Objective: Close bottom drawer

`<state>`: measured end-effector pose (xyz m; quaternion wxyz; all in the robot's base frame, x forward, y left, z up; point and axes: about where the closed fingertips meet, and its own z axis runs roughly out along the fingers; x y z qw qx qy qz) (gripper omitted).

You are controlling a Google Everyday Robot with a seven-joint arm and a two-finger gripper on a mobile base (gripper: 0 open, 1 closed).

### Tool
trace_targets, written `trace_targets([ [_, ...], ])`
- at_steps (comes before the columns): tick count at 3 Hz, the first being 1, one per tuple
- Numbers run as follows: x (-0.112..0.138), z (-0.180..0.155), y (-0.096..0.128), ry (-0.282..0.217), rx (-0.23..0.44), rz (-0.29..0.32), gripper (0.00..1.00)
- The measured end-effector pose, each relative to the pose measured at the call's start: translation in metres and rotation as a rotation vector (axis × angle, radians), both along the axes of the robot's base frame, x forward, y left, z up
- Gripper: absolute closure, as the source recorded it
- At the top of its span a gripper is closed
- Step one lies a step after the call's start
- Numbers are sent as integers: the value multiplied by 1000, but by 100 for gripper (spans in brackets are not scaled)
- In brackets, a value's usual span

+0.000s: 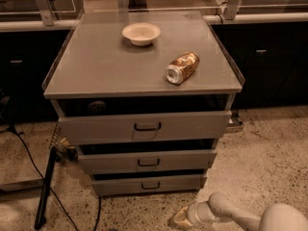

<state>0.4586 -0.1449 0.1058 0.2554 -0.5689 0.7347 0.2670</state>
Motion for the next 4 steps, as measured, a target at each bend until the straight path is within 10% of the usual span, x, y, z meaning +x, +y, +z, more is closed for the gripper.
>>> trace_targets([
  [2,0,0,0,0,0,0,0],
  [4,0,-3,-4,-3,-22,8,0],
])
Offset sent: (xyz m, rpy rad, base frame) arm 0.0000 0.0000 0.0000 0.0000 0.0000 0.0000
